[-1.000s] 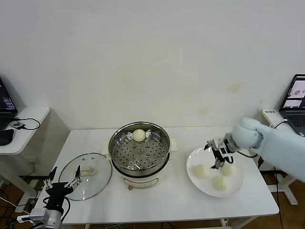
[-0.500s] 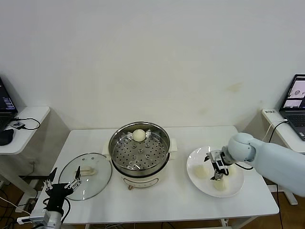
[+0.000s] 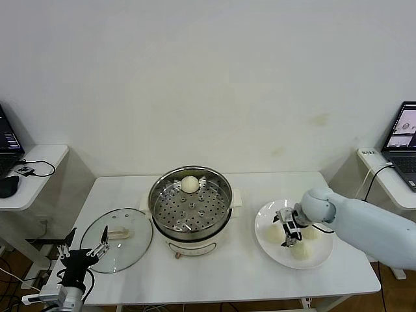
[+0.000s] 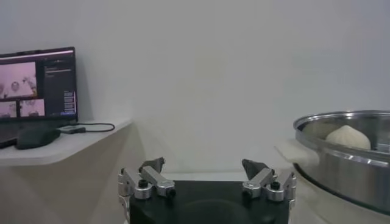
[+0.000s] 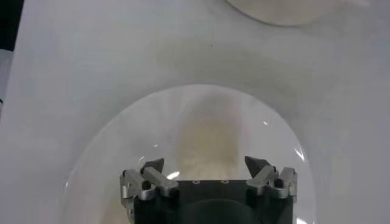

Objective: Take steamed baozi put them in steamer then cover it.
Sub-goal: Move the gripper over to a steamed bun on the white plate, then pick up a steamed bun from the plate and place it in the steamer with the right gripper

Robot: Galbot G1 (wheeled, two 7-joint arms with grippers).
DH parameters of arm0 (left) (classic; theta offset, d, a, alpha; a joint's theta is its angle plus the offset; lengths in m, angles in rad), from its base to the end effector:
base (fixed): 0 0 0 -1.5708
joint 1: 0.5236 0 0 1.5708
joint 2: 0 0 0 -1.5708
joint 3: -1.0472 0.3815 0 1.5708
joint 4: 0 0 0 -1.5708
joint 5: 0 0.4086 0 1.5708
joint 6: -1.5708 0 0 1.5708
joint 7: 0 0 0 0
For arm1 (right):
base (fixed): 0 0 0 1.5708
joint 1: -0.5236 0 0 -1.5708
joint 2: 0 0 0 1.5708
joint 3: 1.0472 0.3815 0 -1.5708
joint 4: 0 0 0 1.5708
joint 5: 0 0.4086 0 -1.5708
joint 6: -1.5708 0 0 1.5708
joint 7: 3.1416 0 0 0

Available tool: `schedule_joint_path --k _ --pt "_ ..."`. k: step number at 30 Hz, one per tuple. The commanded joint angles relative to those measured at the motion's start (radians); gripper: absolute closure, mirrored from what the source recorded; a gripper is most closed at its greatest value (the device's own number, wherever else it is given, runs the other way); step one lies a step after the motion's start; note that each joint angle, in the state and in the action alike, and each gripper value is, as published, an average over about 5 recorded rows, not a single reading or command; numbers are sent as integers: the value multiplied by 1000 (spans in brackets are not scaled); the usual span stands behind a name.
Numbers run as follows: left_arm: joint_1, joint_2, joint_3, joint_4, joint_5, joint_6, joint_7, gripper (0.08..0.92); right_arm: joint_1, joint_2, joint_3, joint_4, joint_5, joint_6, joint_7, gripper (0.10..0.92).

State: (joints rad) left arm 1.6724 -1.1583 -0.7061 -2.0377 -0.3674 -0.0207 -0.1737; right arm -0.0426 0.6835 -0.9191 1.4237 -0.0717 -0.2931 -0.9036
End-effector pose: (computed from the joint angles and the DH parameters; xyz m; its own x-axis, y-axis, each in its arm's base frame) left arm 0.2005 0.1399 -0.3352 -0.9860 -0.1390 0.0917 -0.1305 0.9871 0.0929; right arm 0.5253 -0.0891 -0.2727 -0.2201 -0.1604 0.9622 -0.9534 -0.1730 -0.2470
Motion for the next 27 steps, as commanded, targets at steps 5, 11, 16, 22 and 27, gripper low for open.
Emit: schedule_joint_path --k 5,11,16,22,27 --pt "-1 -1 -1 5 0 -1 0 177 -4 43 5 -38 -22 -2 -5 309" --pt "0 -4 0 1 0 -1 0 177 3 45 -4 -37 -18 -4 -20 353" --pt "1 -6 0 -3 0 -1 0 177 17 42 -7 -28 -9 -7 -28 378" --pt "3 -7 -2 -5 0 -2 -1 177 55 17 -8 -5 8 -4 -60 395" --pt "2 -7 -1 -11 0 -1 -1 177 106 -19 -13 28 31 -5 -68 405"
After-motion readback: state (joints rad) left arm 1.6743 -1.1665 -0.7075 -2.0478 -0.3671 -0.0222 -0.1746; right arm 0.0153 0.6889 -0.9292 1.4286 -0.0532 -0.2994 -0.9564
